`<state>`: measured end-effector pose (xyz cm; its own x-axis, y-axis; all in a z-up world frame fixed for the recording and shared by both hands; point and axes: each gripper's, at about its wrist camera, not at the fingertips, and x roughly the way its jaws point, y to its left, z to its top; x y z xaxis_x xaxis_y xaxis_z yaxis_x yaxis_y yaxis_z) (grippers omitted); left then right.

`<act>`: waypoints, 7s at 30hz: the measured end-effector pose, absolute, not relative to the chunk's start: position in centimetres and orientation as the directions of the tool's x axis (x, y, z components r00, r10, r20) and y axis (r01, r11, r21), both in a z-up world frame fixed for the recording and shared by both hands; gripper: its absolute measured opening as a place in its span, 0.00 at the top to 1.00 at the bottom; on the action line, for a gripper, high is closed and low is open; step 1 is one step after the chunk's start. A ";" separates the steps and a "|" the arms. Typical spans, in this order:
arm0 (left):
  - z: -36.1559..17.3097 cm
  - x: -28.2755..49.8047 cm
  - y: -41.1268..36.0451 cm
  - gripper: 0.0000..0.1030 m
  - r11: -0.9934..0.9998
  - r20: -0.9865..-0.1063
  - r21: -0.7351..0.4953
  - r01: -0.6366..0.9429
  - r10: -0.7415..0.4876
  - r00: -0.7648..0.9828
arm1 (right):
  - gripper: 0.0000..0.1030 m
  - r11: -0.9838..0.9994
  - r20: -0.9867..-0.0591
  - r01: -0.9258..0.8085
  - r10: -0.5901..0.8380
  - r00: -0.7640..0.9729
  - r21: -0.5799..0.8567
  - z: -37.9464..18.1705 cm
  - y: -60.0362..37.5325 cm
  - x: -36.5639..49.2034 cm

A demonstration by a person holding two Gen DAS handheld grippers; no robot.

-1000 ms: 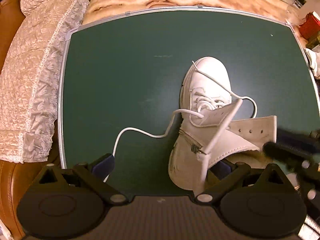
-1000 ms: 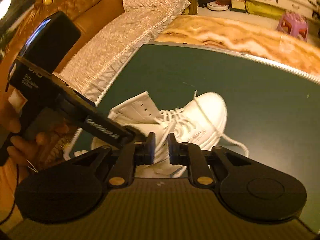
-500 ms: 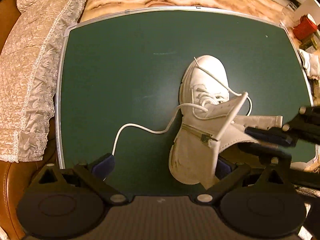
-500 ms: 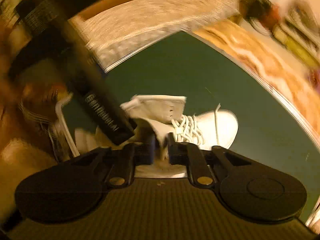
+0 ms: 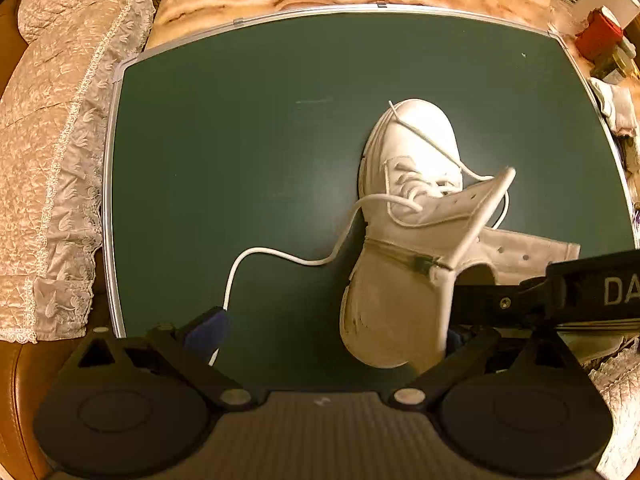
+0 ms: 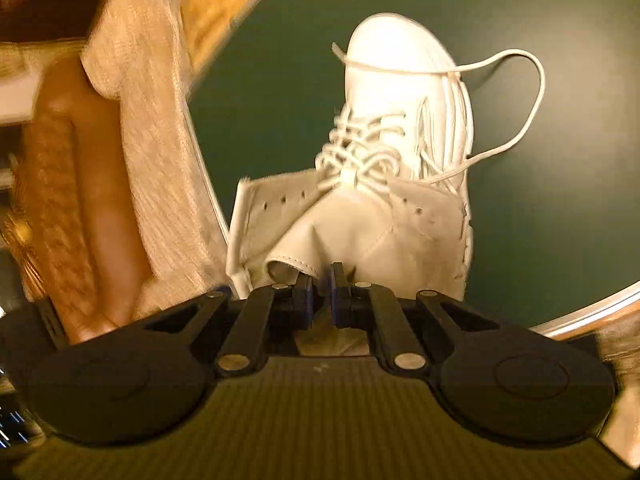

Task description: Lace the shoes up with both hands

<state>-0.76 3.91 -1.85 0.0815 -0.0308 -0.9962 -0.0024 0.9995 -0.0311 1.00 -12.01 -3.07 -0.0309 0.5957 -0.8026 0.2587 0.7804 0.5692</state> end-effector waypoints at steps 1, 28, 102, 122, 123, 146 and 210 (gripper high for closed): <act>-1.8 -0.6 4.1 0.00 0.998 -0.995 -0.056 -0.012 -0.055 0.082 | 0.84 0.793 -0.808 0.227 0.588 -0.038 0.566 -2.6 -12.0 1.2; -3.2 0.5 2.6 0.01 0.994 -0.996 -0.069 0.080 -0.072 0.046 | 0.88 0.630 -0.856 -0.762 0.467 0.220 0.148 4.9 -8.2 -1.3; -1.3 0.2 2.2 0.00 1.000 -1.000 0.023 0.006 0.023 -0.002 | 0.37 0.756 -0.806 -0.595 0.517 0.289 0.272 0.7 -13.7 11.0; 2.9 1.3 6.1 0.00 0.994 -0.989 -0.082 -0.068 -0.072 0.129 | 0.96 0.676 -0.848 -0.708 0.483 0.219 0.203 -8.2 -7.3 14.1; 2.7 1.4 6.0 0.00 0.993 -0.988 -0.095 -0.063 -0.086 0.129 | 0.96 0.669 -0.847 -0.716 0.485 0.218 0.199 -8.2 -7.4 14.0; -1.2 3.1 7.7 0.00 0.964 -0.979 -0.187 -0.189 -0.167 0.118 | 0.97 0.416 -0.731 -0.712 0.653 -0.200 0.566 -0.7 -12.4 13.1; -1.7 2.2 8.9 0.00 0.928 -0.949 -0.307 -0.212 -0.282 0.142 | 0.99 0.161 -0.755 -0.855 0.567 -0.330 0.494 0.0 -7.9 9.9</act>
